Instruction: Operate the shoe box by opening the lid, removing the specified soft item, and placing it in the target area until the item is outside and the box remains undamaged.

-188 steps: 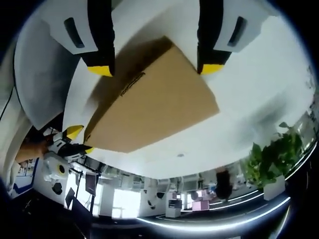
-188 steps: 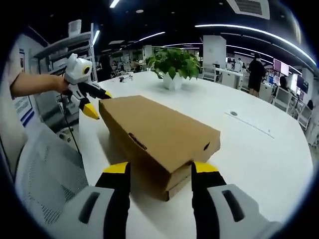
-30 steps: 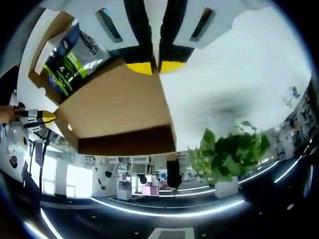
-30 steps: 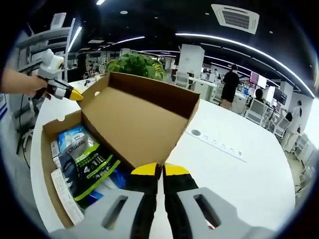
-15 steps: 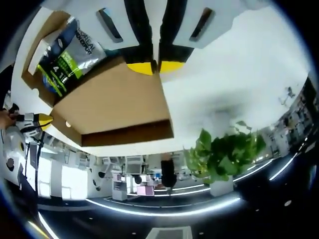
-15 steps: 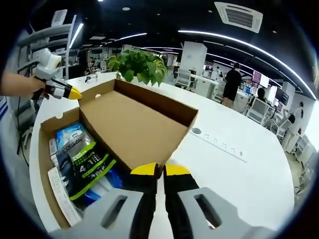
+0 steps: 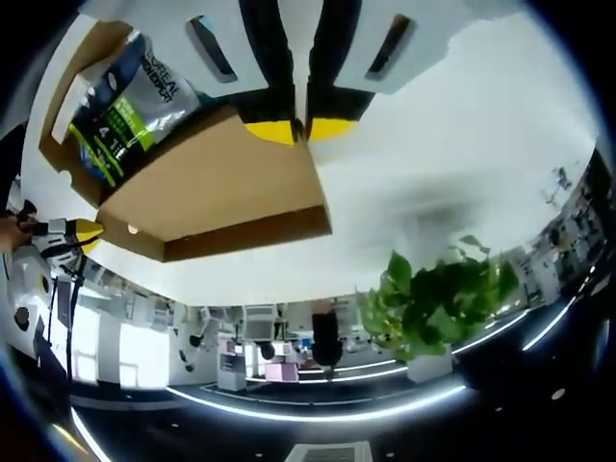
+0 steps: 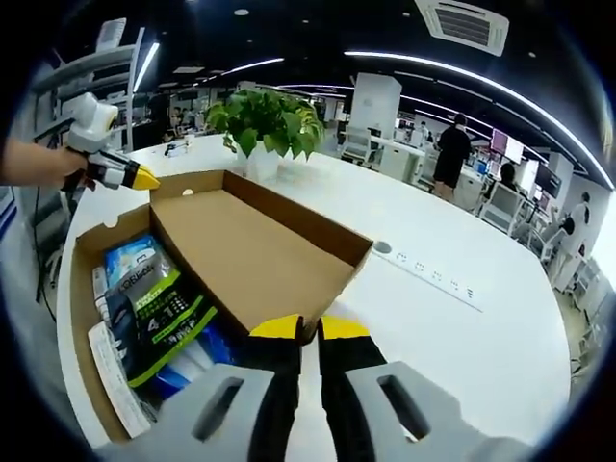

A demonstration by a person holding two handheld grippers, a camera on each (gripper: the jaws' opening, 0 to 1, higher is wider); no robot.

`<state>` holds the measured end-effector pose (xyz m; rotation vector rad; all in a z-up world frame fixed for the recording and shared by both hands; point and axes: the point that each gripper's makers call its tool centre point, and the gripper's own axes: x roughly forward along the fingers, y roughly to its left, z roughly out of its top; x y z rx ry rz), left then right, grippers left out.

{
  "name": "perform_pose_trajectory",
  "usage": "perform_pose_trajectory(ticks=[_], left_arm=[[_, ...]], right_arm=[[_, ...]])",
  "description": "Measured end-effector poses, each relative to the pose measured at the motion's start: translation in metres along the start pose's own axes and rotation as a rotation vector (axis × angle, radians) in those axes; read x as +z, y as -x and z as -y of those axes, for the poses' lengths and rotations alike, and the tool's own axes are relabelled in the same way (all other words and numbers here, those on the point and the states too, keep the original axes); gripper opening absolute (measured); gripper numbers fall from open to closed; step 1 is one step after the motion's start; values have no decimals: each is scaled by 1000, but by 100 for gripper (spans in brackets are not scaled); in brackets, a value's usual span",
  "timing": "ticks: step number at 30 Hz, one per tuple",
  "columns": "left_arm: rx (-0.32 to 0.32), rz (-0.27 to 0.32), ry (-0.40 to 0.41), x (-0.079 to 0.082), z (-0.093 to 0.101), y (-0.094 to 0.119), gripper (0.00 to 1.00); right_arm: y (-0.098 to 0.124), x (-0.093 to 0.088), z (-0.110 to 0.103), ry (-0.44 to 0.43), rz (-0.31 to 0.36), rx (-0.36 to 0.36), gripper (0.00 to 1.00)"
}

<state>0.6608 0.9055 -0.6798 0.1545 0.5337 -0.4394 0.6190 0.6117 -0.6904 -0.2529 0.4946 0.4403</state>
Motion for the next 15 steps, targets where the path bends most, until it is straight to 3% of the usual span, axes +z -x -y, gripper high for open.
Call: perform_pose_trajectory(ticks=[15], left_arm=[[-24, -8, 63, -4, -4, -8, 0]], right_arm=[[-8, -3, 3, -72, -38, 20, 5]])
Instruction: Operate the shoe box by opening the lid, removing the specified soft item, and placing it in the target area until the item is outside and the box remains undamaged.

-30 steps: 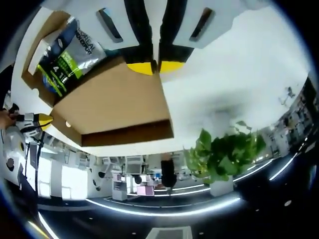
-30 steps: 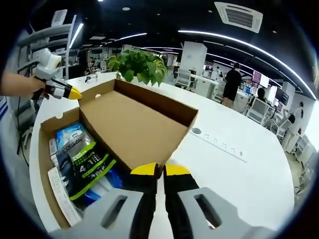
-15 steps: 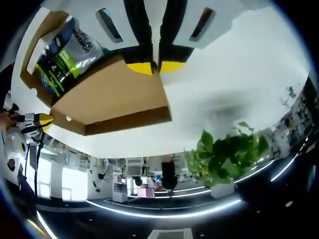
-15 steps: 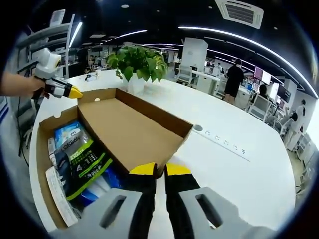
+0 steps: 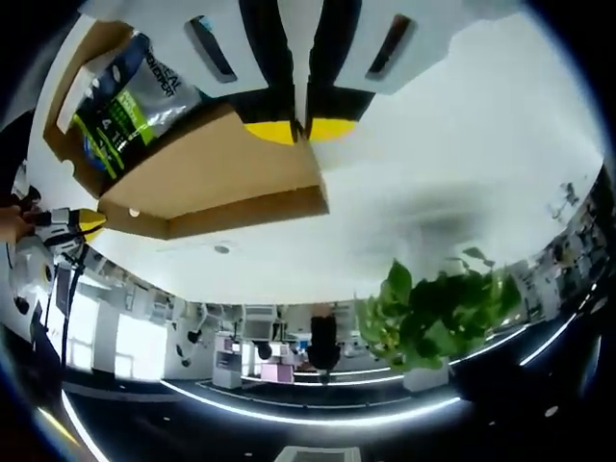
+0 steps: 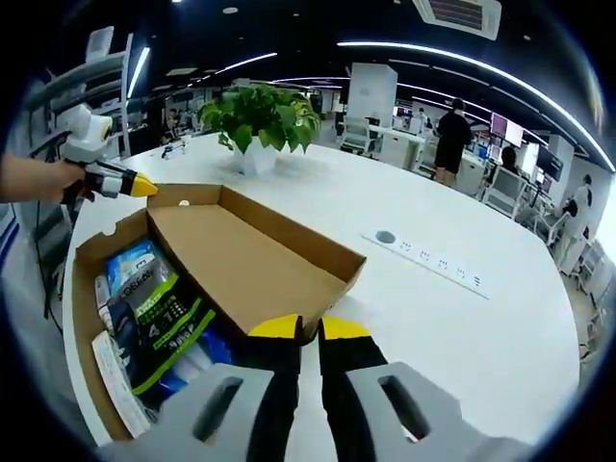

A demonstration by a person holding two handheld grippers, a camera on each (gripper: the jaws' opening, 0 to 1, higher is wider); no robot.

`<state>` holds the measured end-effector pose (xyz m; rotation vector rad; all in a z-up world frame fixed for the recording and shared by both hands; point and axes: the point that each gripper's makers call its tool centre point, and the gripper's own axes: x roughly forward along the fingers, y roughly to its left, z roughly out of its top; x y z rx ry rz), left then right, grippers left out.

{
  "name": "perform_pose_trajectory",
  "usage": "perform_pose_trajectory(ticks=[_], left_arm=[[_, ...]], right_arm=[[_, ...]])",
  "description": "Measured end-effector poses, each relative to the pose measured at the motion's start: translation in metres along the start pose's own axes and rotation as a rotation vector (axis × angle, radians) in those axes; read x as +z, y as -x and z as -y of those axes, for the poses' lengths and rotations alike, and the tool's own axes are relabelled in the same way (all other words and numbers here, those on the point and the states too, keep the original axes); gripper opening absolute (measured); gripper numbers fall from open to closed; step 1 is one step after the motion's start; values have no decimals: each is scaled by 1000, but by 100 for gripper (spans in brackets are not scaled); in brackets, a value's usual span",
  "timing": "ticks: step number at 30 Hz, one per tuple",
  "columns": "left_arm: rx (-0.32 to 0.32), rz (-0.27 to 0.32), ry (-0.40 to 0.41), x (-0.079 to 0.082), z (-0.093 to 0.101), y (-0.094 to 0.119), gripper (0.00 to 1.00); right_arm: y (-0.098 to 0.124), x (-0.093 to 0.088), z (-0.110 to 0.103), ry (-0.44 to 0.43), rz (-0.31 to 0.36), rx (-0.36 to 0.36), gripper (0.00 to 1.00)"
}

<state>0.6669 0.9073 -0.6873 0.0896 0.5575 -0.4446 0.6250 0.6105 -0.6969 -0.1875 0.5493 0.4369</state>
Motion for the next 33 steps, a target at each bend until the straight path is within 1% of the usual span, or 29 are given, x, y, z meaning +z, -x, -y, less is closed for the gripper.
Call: perform_pose_trajectory(ticks=[3, 7, 9, 13, 16, 19, 22, 25, 29, 33], left_arm=[[0, -6, 4, -1, 0, -2, 0], [2, -13, -5, -1, 0, -3, 0], [-2, -16, 0, -1, -1, -3, 0], [-15, -32, 10, -2, -1, -1, 1], [-23, -29, 5, -2, 3, 5, 3], [-32, -37, 1, -4, 6, 7, 7], [-45, -51, 10, -9, 12, 13, 14], [-47, -57, 8, -11, 18, 22, 16], [-48, -52, -5, -10, 23, 32, 23], [-52, -47, -8, -10, 32, 44, 26]], right_arm=[[0, 0, 0, -24, -6, 5, 5], [0, 0, 0, -33, -6, 9, 5], [0, 1, -1, -45, -4, 19, 7], [4, 1, -4, -39, -4, 32, 7], [9, 1, -6, -66, 0, 46, 12], [14, 0, -10, -68, 0, 51, 15], [19, -1, -14, -60, -3, 60, 18], [27, -1, -19, -57, 6, 66, 20], [36, 1, -26, -44, 17, 72, 21], [44, 2, -32, -33, 27, 80, 22]])
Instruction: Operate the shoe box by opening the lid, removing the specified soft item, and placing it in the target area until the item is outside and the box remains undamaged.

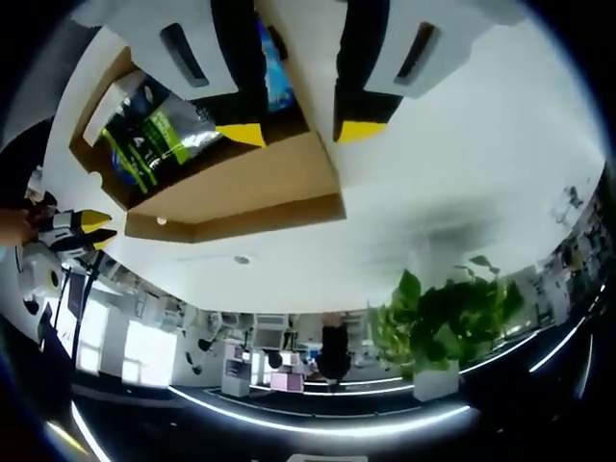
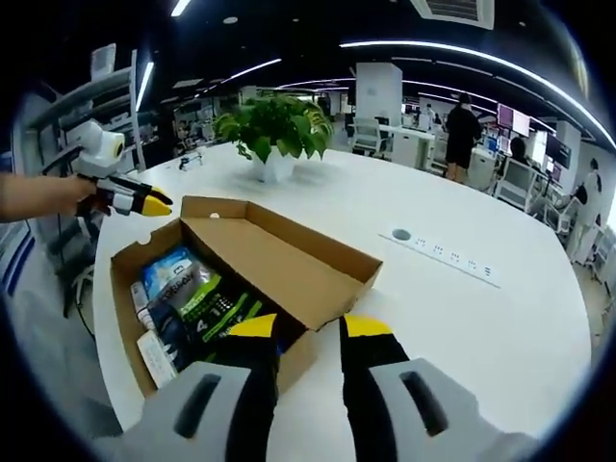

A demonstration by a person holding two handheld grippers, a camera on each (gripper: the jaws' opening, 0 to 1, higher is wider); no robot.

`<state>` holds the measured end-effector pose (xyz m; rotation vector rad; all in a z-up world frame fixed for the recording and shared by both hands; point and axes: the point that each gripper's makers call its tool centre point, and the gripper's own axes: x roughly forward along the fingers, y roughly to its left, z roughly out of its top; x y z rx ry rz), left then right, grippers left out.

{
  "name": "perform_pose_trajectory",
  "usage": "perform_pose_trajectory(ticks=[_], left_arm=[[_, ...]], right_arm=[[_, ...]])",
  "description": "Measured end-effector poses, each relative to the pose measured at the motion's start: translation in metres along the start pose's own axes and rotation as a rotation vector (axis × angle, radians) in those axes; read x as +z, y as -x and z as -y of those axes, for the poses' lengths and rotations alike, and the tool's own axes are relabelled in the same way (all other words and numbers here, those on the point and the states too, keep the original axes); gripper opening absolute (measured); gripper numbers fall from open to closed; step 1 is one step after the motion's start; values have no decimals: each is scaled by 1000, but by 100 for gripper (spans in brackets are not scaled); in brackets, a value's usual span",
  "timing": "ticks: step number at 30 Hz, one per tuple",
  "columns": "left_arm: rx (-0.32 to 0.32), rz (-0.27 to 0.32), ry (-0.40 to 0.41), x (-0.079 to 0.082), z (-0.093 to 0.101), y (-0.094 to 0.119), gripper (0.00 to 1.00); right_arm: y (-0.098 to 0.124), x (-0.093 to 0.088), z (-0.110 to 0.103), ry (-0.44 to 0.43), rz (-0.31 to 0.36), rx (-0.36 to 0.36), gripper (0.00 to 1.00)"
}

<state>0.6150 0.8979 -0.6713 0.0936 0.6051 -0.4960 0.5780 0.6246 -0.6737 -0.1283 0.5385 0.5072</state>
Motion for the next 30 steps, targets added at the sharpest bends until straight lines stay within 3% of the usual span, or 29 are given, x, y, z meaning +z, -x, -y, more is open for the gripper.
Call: perform_pose_trajectory(ticks=[14, 19, 30], left_arm=[[-44, 18, -54, -2, 36, 18, 34], [-70, 18, -57, -5, 46, 19, 34], [-122, -29, -57, -29, 65, 15, 35]], right_arm=[[2, 1, -35, -9, 21, 53, 23], [-4, -6, -48, -13, -1, 77, 23], [-19, -23, -65, -34, -79, 113, 25]])
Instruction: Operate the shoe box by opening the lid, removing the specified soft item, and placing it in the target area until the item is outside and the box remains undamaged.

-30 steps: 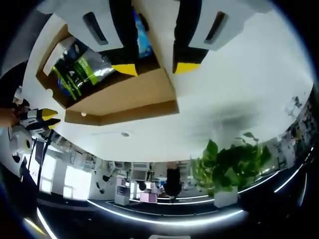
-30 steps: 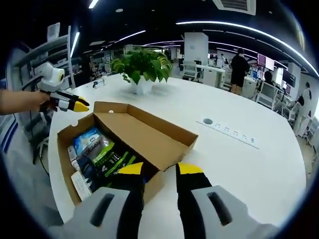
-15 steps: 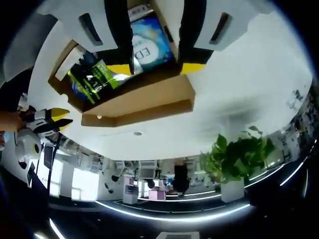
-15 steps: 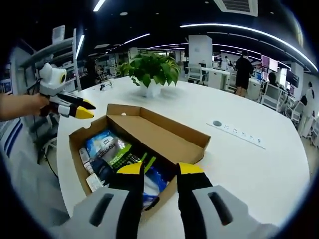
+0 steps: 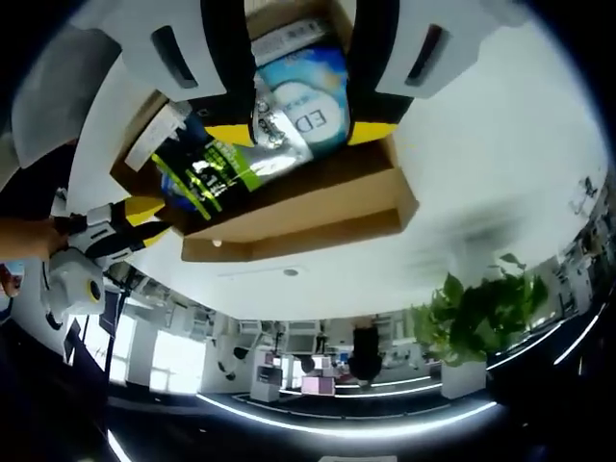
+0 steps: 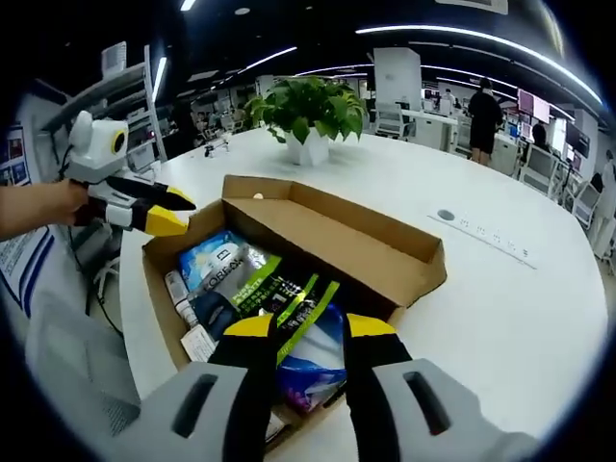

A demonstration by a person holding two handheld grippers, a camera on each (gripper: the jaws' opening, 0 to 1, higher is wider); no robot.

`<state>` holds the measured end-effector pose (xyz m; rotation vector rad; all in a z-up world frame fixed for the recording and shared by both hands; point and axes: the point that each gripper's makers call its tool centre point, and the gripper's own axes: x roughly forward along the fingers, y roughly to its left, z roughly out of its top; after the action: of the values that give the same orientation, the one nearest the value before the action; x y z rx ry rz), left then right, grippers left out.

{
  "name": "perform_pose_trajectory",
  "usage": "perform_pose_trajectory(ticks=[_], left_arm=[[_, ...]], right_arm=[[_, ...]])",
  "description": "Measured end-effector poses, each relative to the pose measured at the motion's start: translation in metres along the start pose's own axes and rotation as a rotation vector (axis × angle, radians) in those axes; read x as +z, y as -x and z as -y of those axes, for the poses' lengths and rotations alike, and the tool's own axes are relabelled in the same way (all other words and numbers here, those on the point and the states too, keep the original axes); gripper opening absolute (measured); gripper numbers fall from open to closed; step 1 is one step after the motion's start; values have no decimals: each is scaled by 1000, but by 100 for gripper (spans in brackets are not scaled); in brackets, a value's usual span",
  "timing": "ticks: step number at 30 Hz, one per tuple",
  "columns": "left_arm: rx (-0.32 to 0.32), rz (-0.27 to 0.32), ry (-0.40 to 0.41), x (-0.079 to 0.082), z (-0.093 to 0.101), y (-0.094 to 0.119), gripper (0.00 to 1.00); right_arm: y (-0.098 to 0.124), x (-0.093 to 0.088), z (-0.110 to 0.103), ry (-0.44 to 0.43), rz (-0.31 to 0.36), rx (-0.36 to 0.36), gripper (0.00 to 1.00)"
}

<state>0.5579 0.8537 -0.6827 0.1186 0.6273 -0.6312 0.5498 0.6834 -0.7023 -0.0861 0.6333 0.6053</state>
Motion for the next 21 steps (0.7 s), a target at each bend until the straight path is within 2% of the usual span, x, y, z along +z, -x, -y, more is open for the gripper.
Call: perform_pose_trajectory(ticks=[21], left_arm=[[-74, -94, -31, -26, 20, -16, 34]], right_arm=[[-31, -16, -8, -24, -152, -2, 19]])
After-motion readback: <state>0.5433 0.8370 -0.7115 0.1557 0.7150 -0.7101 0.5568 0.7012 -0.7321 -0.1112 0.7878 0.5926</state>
